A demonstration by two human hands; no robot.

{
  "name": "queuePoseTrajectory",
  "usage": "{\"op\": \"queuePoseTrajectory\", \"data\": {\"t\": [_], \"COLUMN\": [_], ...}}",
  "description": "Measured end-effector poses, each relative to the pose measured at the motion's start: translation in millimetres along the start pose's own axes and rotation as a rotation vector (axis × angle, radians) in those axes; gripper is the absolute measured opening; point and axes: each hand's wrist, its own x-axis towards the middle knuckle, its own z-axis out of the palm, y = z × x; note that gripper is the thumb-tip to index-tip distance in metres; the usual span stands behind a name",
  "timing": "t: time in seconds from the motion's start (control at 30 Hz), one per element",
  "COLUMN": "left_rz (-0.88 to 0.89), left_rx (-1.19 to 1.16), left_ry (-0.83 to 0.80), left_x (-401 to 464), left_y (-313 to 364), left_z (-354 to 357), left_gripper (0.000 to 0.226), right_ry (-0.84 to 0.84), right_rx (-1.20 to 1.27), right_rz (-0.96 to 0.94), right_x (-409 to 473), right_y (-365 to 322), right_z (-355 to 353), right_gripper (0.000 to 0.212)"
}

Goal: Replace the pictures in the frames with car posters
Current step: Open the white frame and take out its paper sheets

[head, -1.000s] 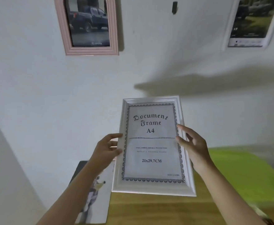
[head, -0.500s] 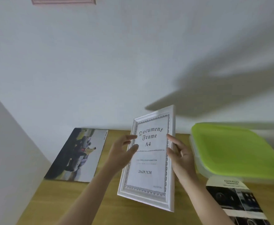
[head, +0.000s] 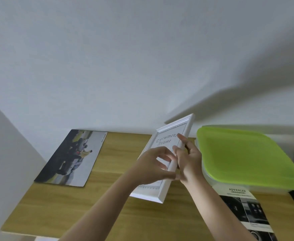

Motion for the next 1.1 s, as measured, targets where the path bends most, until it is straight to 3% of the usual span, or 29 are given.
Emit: {"op": "queuePoseTrajectory", "data": {"t": [0.2, 0.33, 0.4, 0.53, 0.6, 0.7, 0.83, 1.1], "left_rz": [0.039, 0.007, -0.048, -0.052, -0.02, -0.002, -0.033, -0.276], "left_rx": [0.046, -0.042, -0.132, -0.3, -0.339, -0.378, -0.428, -0.115], "left_ry": [0.118, 0.344, 0.471, 0.593, 0.64, 0.706, 0.721, 0.555], "left_x": [3.0, 7.4, 9.3, 1.5, -4.7, -11.5, -18.4, -45.9], "left_y": [4.4, 0.1, -5.5, -21.0, -28.7, -41.8, -73.6, -175.9], "left_z": [10.1, 3.3, -5.0, -19.9, -27.0, -36.6, -41.8, -9.9], "left_gripper": [0.034, 0.024, 0.025, 0.031, 0.036, 0.04, 0.04, 0.04], "right_ry": [-0.051, -0.194, -0.198, -0.02, 0.062, -0.021, -0.077, -0.025], "right_rx": [0.088, 0.108, -0.023, -0.47, -0.526, -0.294, -0.255, -0.549], "right_rz": [0.119, 0.041, -0.03, -0.246, -0.149, -0.021, -0.011, 0.005], "right_x": [17.4, 27.6, 32.0, 34.4, 31.8, 26.0, 15.0, -14.0], "right_y": [5.1, 8.9, 17.0, 44.5, 52.8, 66.2, 81.3, 144.9], "right_z": [0.4, -2.3, -5.6, -19.4, -26.7, -31.2, -25.7, -32.6], "right_gripper": [0.038, 0.032, 0.036, 0.036, 0.037, 0.034, 0.034, 0.041]}}
